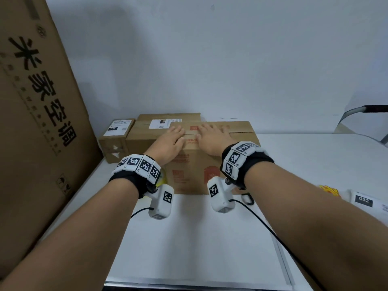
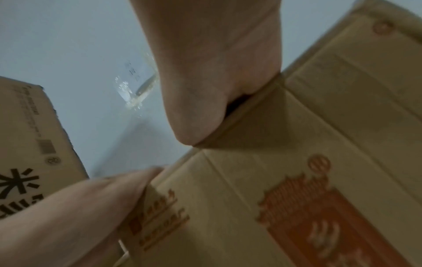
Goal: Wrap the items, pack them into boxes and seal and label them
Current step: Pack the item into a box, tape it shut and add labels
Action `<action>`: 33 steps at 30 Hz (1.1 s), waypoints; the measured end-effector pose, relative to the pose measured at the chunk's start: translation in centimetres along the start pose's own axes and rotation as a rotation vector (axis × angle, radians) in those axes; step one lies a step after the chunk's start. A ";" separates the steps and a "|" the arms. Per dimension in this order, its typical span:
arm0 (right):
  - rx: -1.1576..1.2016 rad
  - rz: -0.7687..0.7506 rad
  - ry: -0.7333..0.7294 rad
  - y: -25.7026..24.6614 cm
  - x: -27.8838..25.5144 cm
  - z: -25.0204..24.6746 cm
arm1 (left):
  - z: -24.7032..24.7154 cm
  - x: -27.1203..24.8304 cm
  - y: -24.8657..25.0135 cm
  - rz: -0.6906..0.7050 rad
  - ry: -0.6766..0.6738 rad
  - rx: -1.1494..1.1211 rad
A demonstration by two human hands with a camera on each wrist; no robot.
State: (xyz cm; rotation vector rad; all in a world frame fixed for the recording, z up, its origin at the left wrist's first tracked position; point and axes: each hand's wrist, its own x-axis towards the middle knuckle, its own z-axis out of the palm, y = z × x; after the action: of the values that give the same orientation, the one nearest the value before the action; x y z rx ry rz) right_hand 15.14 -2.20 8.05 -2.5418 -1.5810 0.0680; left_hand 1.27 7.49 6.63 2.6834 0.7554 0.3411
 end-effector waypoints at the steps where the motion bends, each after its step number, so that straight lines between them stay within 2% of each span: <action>1: -0.015 0.005 -0.014 -0.1 0.1 0.5 | 0.0 -0.1 -0.2 0.008 -0.007 -0.022; 2: -0.015 0.009 -0.015 0.0 0.2 0.7 | -0.2 -0.2 -0.4 0.015 -0.016 -0.087; 4: 0.006 0.007 -0.011 0.3 0.2 0.8 | -0.7 -0.7 -1.2 -0.002 -0.011 -0.366; 6: 0.015 0.006 -0.019 0.4 0.2 0.8 | -1.5 -1.2 -3.0 -0.097 0.170 -0.594; 8: 0.013 0.012 -0.023 0.4 0.3 0.8 | -1.7 -2.1 -5.7 -0.297 0.367 -0.584; 9: 0.013 0.016 -0.023 0.3 0.2 0.8 | -1.5 -2.6 -6.9 -0.382 0.358 -0.505; 11: 0.017 0.018 -0.021 0.3 0.2 0.7 | -0.1 -3.5 -8.6 -0.421 0.136 -0.295; 13: 0.020 0.015 -0.021 0.3 0.3 0.6 | 1.6 -4.3 -8.7 -0.376 -0.119 -0.117; 15: 0.022 0.012 -0.017 0.3 0.2 0.6 | 3.2 -4.6 -8.3 -0.322 -0.280 0.044; 17: 0.022 0.013 -0.005 0.4 0.3 0.7 | 4.6 -4.6 -8.3 -0.290 -0.346 0.160; 19: 0.023 0.014 0.012 0.4 0.3 0.7 | 5.5 -4.6 -8.7 -0.284 -0.344 0.205; 22: 0.039 0.014 0.019 0.4 0.4 0.7 | 4.5 -4.7 -8.8 -0.278 -0.247 0.127; 26: 0.071 0.026 0.026 0.2 0.2 0.4 | 0.7 -4.9 -9.2 -0.304 0.073 -0.317; 29: 0.143 0.034 0.019 0.4 -0.3 -0.4 | -1.7 -5.4 -7.8 -0.168 0.278 -0.611; 33: 0.372 -0.006 -0.064 0.8 -1.1 -1.8 | -3.7 -5.1 -5.0 0.044 0.426 -0.641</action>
State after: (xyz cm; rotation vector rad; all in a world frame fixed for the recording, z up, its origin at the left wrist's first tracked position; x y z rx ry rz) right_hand 15.57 -3.71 9.68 -2.2647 -1.4385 0.4059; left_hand -6.39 9.66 7.42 2.0382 0.5654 0.9993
